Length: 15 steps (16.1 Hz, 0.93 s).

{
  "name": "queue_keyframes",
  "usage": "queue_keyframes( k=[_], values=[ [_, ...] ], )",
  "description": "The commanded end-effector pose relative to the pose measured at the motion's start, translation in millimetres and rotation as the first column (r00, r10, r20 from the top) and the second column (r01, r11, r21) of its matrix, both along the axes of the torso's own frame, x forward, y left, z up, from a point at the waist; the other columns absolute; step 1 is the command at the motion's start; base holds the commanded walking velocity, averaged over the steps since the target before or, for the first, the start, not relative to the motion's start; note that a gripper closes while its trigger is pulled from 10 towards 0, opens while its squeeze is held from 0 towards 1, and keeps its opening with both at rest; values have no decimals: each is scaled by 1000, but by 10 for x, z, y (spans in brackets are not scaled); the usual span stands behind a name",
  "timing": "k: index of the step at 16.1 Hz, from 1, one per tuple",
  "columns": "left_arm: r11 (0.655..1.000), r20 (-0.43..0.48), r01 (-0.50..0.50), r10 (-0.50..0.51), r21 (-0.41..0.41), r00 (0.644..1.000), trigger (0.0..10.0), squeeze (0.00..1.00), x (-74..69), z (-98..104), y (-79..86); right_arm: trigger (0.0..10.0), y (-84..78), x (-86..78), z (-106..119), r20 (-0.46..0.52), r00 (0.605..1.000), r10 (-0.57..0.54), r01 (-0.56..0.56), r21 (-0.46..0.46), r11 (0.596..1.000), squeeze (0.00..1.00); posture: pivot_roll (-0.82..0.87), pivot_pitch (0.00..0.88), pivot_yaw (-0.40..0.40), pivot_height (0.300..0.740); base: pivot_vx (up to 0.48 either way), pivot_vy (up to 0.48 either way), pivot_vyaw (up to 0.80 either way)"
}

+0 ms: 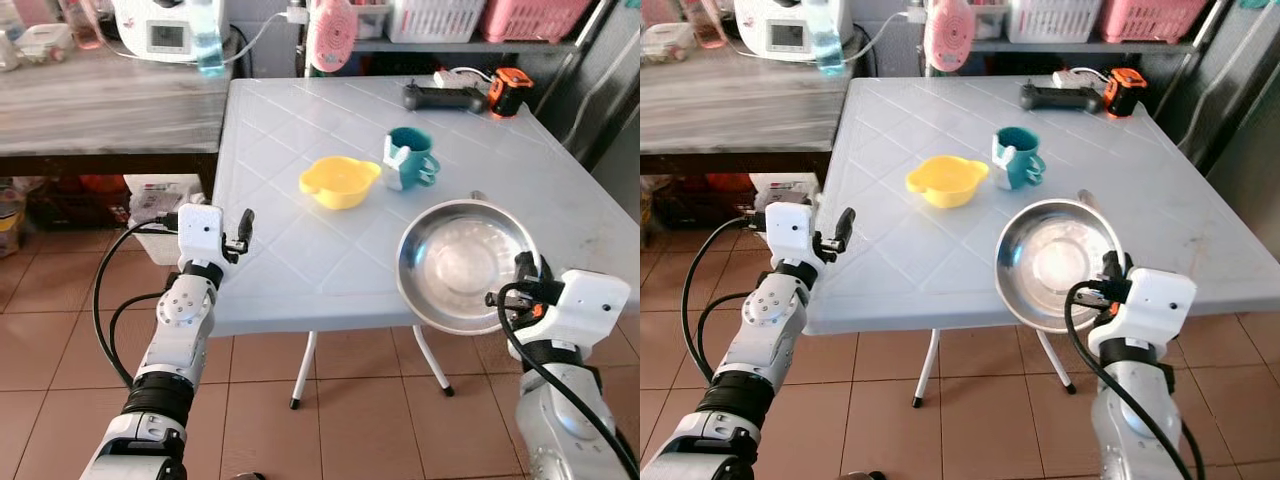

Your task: Setting the table

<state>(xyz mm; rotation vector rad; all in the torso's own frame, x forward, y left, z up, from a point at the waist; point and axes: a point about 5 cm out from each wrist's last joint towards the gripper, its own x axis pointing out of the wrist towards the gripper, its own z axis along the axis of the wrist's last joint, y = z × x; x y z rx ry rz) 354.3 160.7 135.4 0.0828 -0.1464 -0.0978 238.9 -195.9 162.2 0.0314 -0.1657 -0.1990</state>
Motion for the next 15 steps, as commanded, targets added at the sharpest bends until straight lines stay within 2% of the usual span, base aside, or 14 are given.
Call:
queue_keyframes(
  k=[1,4,15],
  values=[
    [1000,-3,4,-4,11,1000,10000,0,11,4,14,10000,29,22,51,20,1000,14,-14,-3,1000,0,82,63,-19,740,0,311,0],
    [1000,-6,5,-5,6,1000,10000,0,9,-9,-4,10000,64,31,54,25,999,29,-29,-2,1000,0,85,62,-27,740,0,316,0],
    [999,-21,32,-32,14,999,10000,0,16,-43,-37,10000,36,-16,-4,8,1000,14,-14,0,1000,0,73,62,-20,740,0,352,0]
  ],
)
